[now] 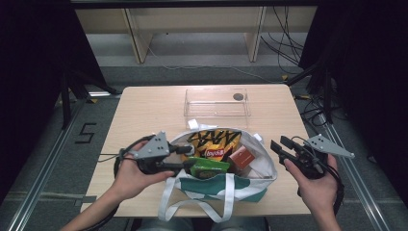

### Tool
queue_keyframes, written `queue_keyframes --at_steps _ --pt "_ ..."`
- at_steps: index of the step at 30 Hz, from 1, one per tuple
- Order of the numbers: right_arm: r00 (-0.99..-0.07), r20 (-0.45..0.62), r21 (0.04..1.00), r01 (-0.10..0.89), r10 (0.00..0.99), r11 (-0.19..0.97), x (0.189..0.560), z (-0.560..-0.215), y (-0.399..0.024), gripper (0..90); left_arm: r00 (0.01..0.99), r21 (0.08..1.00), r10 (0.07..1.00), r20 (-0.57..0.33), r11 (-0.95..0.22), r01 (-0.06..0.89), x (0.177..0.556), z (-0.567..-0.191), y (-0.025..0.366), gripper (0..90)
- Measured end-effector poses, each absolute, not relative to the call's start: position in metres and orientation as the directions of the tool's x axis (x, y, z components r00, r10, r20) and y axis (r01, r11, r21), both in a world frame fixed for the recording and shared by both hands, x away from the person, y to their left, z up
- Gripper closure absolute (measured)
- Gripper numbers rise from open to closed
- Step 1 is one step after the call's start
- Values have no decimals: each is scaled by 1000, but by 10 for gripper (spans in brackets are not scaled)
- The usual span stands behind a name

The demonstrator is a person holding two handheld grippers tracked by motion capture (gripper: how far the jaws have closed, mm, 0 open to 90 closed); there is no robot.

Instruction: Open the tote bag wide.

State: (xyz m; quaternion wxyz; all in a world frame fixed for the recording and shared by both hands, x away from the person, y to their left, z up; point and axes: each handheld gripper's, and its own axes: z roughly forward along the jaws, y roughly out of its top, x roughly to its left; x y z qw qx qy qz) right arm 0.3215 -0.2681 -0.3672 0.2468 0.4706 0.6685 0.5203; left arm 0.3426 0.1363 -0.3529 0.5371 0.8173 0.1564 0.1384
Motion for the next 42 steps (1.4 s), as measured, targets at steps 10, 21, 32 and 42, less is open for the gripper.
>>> queue_keyframes --at_steps 10,21,32,42 --pt "-467 155 925 378 870 38 322 -362 -258 591 812 926 569 135 -363 100 367 -346 175 531" --pt "-512 89 931 348 854 112 323 -359 -249 614 829 934 559 -10 -291 207 384 -371 188 565" --pt "-527 54 888 414 848 201 334 -369 -236 722 818 905 576 1 -349 244 391 -387 183 699" --pt "-555 45 879 418 830 232 344 -372 -233 846 813 893 582 21 -377 246 399 -387 180 853"
